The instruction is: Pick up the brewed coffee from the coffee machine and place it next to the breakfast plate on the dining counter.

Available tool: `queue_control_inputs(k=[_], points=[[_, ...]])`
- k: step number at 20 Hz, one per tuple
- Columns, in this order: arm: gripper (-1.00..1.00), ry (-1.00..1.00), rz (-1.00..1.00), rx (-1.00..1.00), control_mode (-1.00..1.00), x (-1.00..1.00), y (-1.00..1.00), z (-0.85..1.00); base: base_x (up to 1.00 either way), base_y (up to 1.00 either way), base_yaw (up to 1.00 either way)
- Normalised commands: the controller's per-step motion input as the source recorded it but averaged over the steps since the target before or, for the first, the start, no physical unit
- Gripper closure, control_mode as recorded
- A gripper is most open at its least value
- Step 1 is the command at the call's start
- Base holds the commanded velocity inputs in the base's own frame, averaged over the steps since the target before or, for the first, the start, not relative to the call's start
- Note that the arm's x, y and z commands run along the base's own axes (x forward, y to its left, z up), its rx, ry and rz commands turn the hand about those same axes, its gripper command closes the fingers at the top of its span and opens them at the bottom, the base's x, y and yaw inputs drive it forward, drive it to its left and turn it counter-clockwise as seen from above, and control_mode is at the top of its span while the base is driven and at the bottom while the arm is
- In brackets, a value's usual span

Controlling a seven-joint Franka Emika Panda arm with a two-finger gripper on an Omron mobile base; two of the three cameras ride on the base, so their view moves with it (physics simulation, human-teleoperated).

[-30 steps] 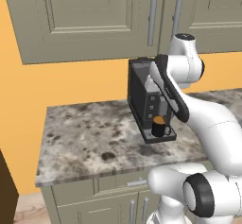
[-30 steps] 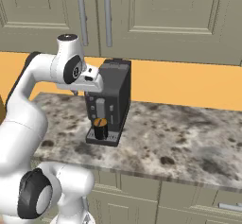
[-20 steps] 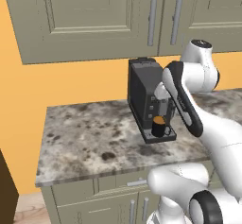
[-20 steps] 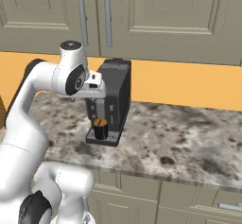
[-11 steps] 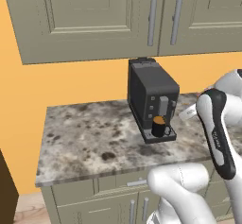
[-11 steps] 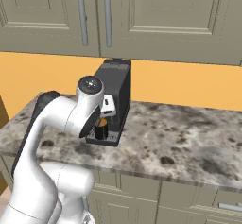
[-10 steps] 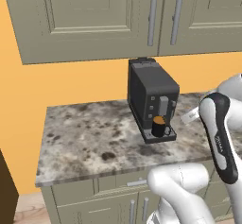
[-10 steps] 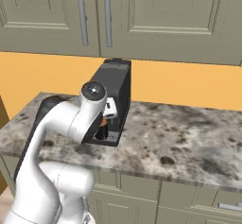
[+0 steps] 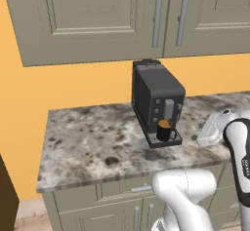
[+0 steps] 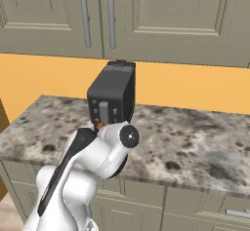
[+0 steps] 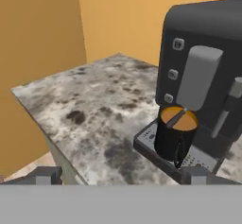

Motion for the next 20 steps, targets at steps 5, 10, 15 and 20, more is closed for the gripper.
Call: queue_control_inputs(k=[5,10,15,20], points=[[-1.00,-0.11,0.20,0.15,-1.00,0.21,0.00,-0.30,0.00,0.00,0.00],[-1.00,-0.06,0.13,0.15,-1.00,0.25,0.00,-0.19,0.00,0.00,0.00],[-1.00,0.00,0.05,0.08,-1.00,0.38,0.00,-0.19,0.00,0.00,0.00],[-1.00,0.00,0.02,0.05,-1.00,0.36,-0.01,-0.14,0.00,0.00,0.00]])
